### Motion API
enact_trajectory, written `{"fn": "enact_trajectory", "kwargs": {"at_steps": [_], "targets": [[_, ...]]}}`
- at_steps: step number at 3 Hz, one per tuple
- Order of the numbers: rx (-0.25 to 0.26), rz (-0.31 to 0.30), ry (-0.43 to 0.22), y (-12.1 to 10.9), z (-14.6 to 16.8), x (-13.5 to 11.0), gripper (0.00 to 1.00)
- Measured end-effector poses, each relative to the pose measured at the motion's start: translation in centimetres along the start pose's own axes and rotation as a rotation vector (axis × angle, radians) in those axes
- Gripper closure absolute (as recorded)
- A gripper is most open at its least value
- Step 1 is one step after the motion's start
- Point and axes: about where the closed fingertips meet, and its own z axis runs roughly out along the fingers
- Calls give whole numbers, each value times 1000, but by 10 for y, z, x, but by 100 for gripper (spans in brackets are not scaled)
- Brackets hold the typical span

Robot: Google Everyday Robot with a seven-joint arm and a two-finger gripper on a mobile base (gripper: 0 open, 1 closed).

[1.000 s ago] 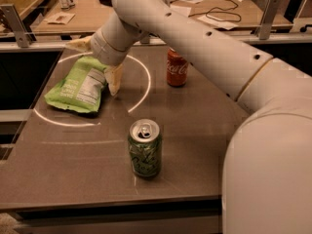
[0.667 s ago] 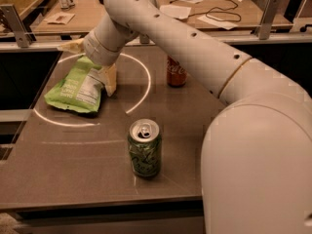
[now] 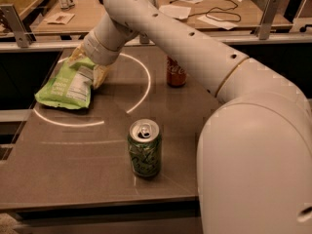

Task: Move green jalapeno chip bag near green can

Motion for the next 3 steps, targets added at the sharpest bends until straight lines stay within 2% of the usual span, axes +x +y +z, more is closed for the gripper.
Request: {"fn": "enact_trajectory", "kwargs": {"at_steps": [2,3], "targets": [[-64,-128,-70,-15,10,-5,89],[-71,-157,-60,-19,7,-4,100]]}}
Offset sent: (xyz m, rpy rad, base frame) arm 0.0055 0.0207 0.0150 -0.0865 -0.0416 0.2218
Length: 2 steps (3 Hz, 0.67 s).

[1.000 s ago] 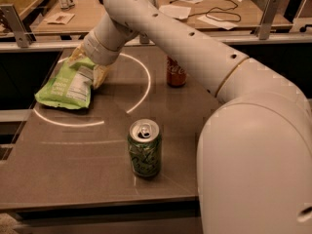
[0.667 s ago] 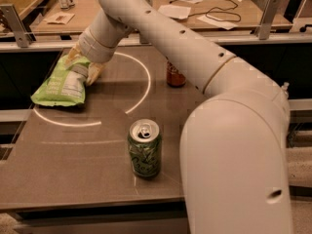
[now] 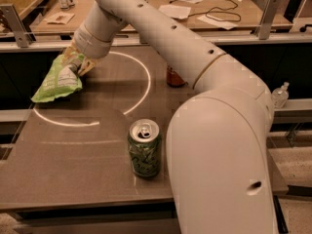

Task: Move green jalapeno chip bag near green can

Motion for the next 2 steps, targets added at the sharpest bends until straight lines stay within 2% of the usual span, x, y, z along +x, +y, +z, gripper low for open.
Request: {"fn": "enact_trajectory", "kwargs": {"at_steps": [1,2], "targets": [[0,-1,1,0,0,0,100],[16,-10,23,7,-25,-9,100]]}}
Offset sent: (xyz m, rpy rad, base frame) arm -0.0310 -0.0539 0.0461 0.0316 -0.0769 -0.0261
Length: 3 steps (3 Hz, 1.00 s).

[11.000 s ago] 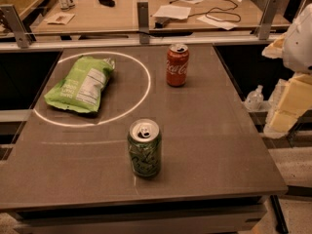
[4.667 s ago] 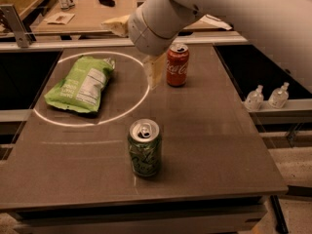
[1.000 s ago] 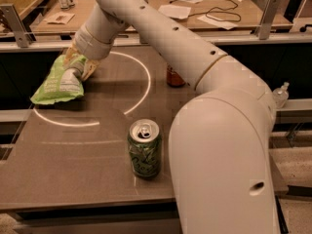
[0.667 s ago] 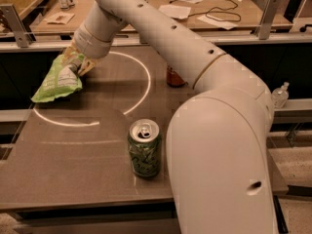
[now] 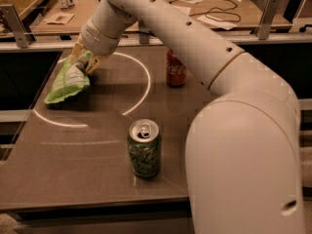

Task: Move green jalapeno chip bag near green can

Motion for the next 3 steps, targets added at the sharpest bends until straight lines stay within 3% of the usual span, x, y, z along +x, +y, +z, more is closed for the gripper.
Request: {"fn": "enact_trajectory", "kwargs": {"at_steps": [1,3], "targets": [[53,-28,33,5,-39,-23,100],[151,-79,-25,11,-75,-98,100]]}}
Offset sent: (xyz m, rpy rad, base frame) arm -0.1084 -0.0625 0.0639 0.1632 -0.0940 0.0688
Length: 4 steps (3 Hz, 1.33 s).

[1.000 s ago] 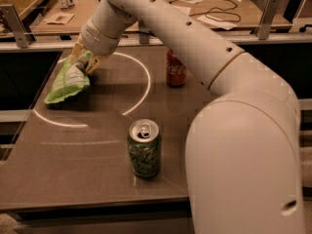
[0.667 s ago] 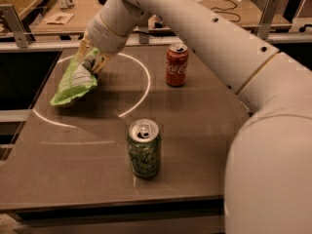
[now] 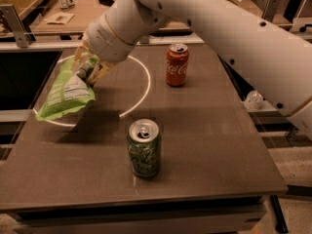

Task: Move green jalapeno chip bag near green can

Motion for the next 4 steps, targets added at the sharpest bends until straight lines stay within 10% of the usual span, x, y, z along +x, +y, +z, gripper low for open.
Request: {"fn": "enact_trajectory", "kwargs": {"at_steps": [4], "targets": [[-64,214,11,64,-26,-64,100]]}}
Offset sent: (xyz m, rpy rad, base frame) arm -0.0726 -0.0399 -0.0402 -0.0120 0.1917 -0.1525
